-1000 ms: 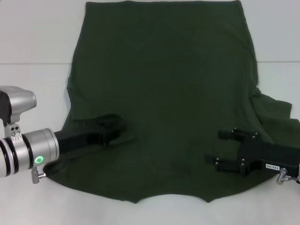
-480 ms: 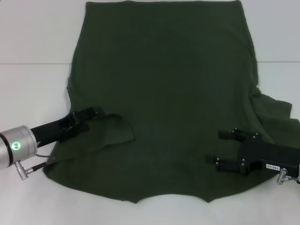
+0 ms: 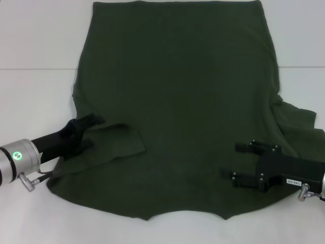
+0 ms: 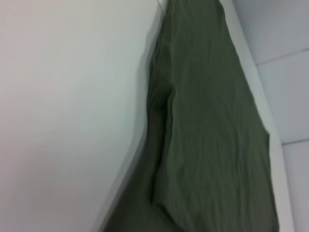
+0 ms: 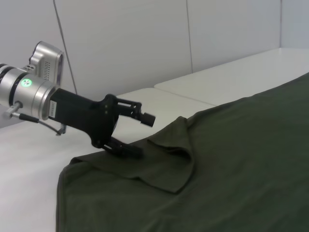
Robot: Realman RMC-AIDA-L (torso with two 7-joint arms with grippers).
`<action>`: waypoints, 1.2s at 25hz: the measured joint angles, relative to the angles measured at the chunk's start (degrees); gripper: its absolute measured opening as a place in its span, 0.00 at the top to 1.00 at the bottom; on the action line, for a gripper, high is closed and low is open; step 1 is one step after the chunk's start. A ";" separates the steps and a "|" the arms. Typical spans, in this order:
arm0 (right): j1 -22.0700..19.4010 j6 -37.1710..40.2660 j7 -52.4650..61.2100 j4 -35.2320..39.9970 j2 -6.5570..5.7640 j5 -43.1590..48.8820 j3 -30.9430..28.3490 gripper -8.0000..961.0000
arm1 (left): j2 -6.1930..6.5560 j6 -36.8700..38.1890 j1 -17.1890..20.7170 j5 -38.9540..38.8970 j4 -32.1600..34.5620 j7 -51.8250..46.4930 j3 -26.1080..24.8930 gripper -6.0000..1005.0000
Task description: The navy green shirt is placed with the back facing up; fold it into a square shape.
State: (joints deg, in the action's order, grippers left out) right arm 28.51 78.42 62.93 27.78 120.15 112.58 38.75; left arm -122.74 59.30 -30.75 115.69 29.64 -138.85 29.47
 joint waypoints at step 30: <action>0.55 -0.76 -0.08 -0.36 0.00 0.00 -0.04 0.07 | 0.08 -8.31 -4.16 -1.84 -3.18 -0.61 0.50 0.14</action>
State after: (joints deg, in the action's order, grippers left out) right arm 29.06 77.66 62.85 27.42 120.14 112.59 38.71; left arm -122.66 50.99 -34.90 113.85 26.46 -139.46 29.97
